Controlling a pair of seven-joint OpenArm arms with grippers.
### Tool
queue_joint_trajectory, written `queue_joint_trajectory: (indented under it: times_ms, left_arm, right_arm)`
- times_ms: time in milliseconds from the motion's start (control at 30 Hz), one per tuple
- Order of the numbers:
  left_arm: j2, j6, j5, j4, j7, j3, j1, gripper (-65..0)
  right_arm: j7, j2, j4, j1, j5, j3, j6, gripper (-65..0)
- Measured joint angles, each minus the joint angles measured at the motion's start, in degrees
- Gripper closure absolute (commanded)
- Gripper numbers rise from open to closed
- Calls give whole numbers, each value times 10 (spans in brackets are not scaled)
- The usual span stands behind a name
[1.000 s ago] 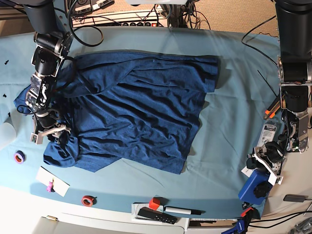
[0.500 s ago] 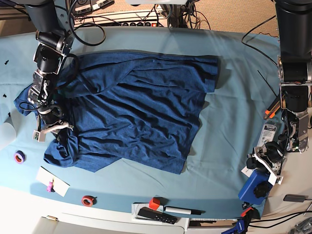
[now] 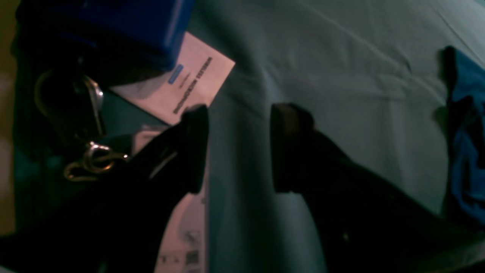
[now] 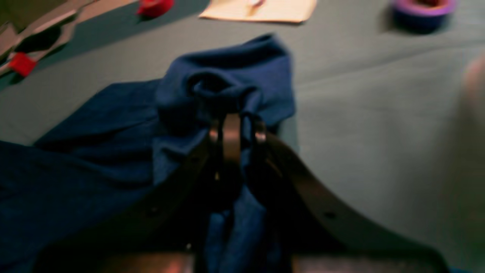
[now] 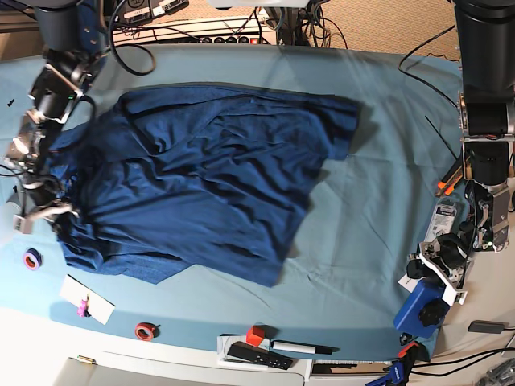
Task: Layout the t-shirt on the table in an organized manner, then fold the t-shirt properly
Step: 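Reach the left gripper to the blue shirt hem edge and grasp it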
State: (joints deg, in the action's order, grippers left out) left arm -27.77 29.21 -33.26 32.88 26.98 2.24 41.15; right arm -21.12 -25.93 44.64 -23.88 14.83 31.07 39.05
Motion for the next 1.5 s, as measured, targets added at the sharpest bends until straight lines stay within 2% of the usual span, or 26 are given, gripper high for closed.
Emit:
queue_joint_trajectory:
  times_ms: [133, 233, 333, 400, 500, 567, 633, 700, 767, 1067, 1167, 1267, 1333, 1500]
  left_arm:
    - [0, 0, -6, 0, 27, 0, 0, -270]
    - [10, 21, -16, 0, 71, 0, -1, -296]
    - [45, 30, -31, 0, 107, 0, -5, -301]
    - [76, 27, -34, 0, 111, 0, -6, -301]
    - [116, 12, -35, 0, 103, 0, -5, -301]
    - [135, -10, -30, 1, 96, 0, -5, -301]
    - [153, -28, 1, 0, 72, 0, -5, -301]
    - [172, -63, 40, 0, 39, 0, -5, -301]
    - [189, -80, 59, 1, 29, -1, -4, -301]
    - [248, -80, 64, 0, 24, -1, -5, -287]
    - [270, -108, 109, 0, 7, -1, -5, -285]
    - [278, -109, 117, 0, 3, -1, -5, -285]
    - [284, -121, 118, 0, -2, -1, -5, -285]
    - [304, -118, 118, 0, -2, -1, -5, -285]
  right_arm:
    - [-8, -27, 0, 0, 1, 0, 0, 0]
    - [-12, -27, 0, 0, 1, 0, 0, 0]
    - [-14, -24, 0, -1, 2, -1, 0, 0]
    - [-14, -21, 0, 0, 2, -1, 0, 0]
    - [-20, -13, 0, 0, 2, -1, 0, 0]
    - [-25, -6, 0, 0, 2, -1, 0, 0]
    - [-28, -1, 0, 0, 2, -1, 0, 0]
    - [-28, 2, 0, 0, 2, -1, 0, 0]
    - [-28, 4, 0, 1, 2, -1, 0, 0]
    - [-24, 9, 0, 23, 13, -1, 0, 0]
    - [-25, 10, 0, 31, 16, -1, 0, 0]
    - [-24, 10, 0, 34, 16, -1, 2, 0]
    - [-24, 10, 0, 38, 17, -1, 3, 0]
    - [-24, 10, 0, 45, 29, -1, 3, 0]
